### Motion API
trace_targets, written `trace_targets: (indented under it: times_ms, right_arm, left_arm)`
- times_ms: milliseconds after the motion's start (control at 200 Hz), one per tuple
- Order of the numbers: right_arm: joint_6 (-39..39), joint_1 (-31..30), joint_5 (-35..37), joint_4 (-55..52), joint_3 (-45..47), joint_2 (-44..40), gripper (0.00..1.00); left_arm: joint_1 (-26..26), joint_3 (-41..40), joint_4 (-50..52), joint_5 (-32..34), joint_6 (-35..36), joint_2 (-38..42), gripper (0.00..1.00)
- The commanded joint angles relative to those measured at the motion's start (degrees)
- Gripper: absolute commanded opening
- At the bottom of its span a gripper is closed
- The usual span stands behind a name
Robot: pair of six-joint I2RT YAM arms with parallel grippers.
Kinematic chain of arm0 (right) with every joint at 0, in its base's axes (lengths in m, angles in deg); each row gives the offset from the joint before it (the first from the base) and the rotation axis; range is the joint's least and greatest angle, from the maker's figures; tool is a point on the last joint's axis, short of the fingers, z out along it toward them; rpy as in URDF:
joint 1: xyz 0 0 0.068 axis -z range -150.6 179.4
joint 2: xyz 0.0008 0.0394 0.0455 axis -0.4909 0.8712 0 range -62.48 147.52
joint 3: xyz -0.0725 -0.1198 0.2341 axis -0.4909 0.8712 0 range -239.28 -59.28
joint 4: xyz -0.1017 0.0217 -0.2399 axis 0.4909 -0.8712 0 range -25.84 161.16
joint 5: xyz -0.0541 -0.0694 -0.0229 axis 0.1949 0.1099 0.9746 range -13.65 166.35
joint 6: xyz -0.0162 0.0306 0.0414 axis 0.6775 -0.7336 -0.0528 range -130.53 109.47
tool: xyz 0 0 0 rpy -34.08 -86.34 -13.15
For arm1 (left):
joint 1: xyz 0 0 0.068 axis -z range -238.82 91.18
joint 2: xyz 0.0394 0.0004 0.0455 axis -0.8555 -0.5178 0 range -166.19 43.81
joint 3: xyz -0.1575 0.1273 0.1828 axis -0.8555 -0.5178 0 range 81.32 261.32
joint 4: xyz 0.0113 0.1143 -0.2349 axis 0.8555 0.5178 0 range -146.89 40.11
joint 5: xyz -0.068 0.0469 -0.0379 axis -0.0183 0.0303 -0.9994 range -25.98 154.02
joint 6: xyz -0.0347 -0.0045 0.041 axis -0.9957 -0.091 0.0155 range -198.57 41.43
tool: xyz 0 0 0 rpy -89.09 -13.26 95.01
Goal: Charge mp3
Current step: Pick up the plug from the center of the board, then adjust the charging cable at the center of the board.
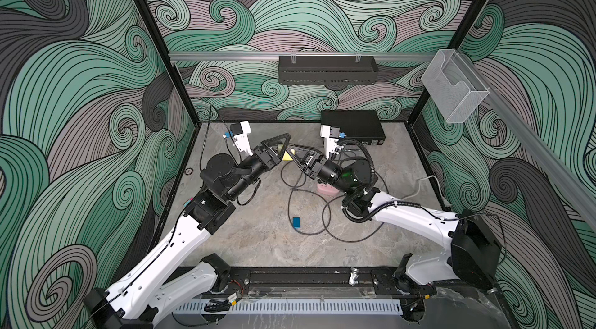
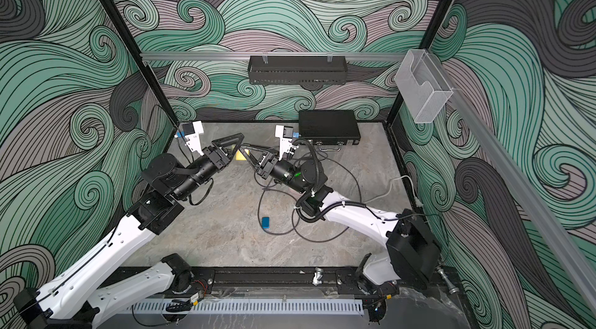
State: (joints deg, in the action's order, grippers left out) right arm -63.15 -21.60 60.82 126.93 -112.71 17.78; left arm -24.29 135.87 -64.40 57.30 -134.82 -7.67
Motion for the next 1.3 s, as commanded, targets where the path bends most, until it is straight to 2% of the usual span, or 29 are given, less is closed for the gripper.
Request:
trace_targets:
  times_ms: [0,235,346,456,646,731,856,1007,1087,1147,1207,1297]
  right_arm:
    - [9.97,0.77,-0.59,-10.82,0.52,-6.83,0.00]
    - [30.56,3.08,-2.26,-41.15,-4.88,-14.34,0.00]
    - [42.46,4.00,-1.02,-61.53,-12.33,-13.79,0.00]
    - [47.56,5.74,2.58,-77.47,-18.01,-11.41,0.00]
    - [48.68,6.27,-0.35,-94.10,-21.45,-9.43,0.00]
    - [48.46,6.27,1.42,-99.62,-21.26,-9.34,0.00]
    - [48.37,6.26,5.77,-105.24,-20.84,-7.89,0.00]
    - [47.03,6.18,4.71,-111.27,-22.53,-4.58,0.00]
    - [45.05,6.05,1.26,-111.44,-21.63,-5.62,0.00]
    - [43.27,5.85,-0.79,-111.44,-20.95,-7.13,0.00]
    - [41.50,5.66,0.47,-111.80,-19.93,-8.18,0.00]
    - [40.61,5.57,1.77,-111.56,-18.52,-9.36,0.00]
  left_arm:
    - [0.28,4.08,7.10,2.48,4.99,2.80,0.79]
    - [0.22,4.12,13.96,11.25,10.40,8.82,0.78]
    - [0.11,4.87,20.00,16.19,13.25,10.08,0.78]
    - [0.07,6.77,26.42,20.58,14.65,8.45,0.78]
    - [-0.24,7.02,26.30,23.04,16.90,3.14,0.76]
    - [-0.97,8.13,27.03,23.55,16.93,-0.41,0.76]
    - [-2.29,8.74,25.96,22.83,16.74,-4.64,0.75]
    - [-5.45,9.45,24.65,20.60,16.00,-9.23,0.74]
    - [-6.05,10.91,24.96,19.21,16.69,-13.35,0.73]
    - [-6.13,12.03,24.86,16.50,16.68,-17.52,0.73]
    - [-6.07,13.32,25.18,11.84,16.74,-21.63,0.72]
    - [-5.51,16.05,28.14,1.79,23.01,-28.16,0.71]
